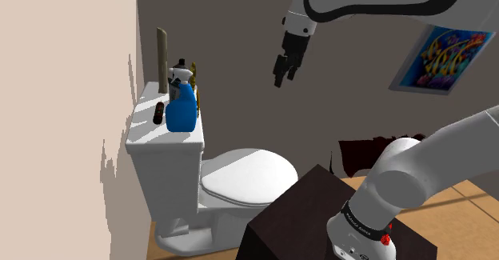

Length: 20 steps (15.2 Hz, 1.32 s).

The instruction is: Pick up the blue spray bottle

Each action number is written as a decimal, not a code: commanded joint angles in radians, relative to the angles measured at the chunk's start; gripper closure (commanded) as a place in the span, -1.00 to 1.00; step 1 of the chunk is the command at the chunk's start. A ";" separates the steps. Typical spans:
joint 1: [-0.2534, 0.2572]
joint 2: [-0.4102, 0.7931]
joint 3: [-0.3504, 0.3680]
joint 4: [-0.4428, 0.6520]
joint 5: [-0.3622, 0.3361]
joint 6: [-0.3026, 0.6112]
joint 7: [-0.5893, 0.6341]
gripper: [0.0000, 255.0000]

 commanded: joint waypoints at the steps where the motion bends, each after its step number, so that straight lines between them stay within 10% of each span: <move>1: 0.016 0.086 -0.001 0.077 0.003 0.008 -0.047 -1.00; 20: 0.168 0.761 0.119 0.851 0.005 -0.116 -0.367 -1.00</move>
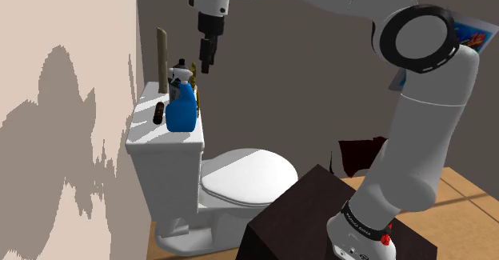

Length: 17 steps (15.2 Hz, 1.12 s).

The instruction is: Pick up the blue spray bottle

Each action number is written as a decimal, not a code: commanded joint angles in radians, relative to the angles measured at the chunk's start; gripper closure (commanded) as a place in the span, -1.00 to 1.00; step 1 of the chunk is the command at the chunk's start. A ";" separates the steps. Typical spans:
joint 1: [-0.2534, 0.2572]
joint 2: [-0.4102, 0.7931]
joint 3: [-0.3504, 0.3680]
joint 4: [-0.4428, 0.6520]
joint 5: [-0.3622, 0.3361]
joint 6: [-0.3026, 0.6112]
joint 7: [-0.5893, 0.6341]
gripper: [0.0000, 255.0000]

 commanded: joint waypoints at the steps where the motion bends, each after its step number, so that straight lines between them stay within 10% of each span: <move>1: 0.018 0.075 0.015 0.104 -0.009 -0.033 -0.034 -1.00; 5: 0.060 0.203 0.039 0.293 -0.029 -0.101 -0.077 -1.00; 14: 0.050 0.173 0.039 0.145 -0.024 0.018 -0.076 -1.00; 15: 0.049 0.174 0.039 0.145 -0.024 0.019 -0.077 1.00; 17: 0.049 0.174 0.039 0.145 -0.024 0.019 -0.076 1.00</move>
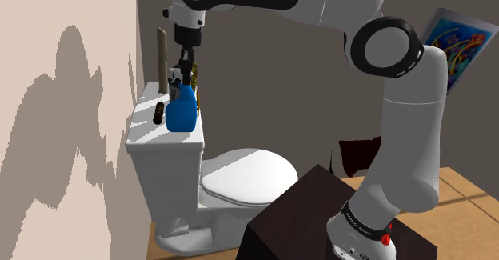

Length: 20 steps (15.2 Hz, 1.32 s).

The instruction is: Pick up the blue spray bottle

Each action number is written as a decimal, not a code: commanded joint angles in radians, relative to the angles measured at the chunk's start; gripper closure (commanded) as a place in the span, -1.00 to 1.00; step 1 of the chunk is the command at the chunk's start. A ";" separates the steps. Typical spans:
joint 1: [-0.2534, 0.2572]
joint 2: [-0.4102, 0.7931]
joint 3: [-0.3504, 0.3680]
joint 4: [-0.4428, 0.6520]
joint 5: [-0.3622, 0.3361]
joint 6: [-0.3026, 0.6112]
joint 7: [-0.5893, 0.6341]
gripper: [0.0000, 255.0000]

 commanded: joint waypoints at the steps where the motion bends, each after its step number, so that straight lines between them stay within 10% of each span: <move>1: 0.000 0.000 0.000 -0.001 0.000 0.001 0.000 1.00; 20: 0.023 0.070 0.000 0.289 -0.012 -0.219 -0.001 1.00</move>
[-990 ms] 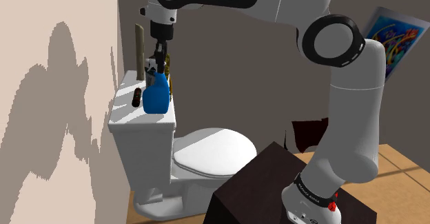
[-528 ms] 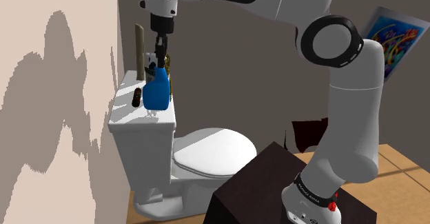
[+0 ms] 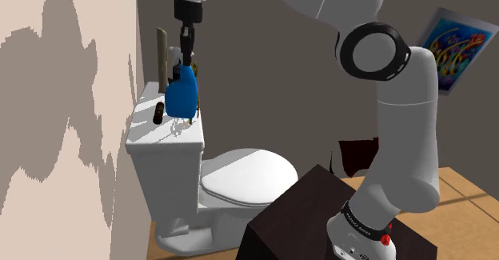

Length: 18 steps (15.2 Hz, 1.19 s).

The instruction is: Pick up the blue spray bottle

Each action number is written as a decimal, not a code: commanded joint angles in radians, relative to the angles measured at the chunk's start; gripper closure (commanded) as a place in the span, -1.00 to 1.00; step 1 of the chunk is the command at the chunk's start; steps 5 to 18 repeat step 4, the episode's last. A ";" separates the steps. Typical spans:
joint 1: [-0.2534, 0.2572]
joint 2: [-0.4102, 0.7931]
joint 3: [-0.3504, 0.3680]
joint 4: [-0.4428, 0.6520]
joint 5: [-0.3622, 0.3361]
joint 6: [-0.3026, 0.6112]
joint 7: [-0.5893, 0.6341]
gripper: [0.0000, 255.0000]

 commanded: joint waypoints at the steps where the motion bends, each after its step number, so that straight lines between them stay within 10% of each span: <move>1: 0.004 0.014 0.000 0.049 -0.003 -0.036 0.000 1.00; 18: 0.009 0.028 -0.001 0.088 -0.005 -0.061 -0.001 1.00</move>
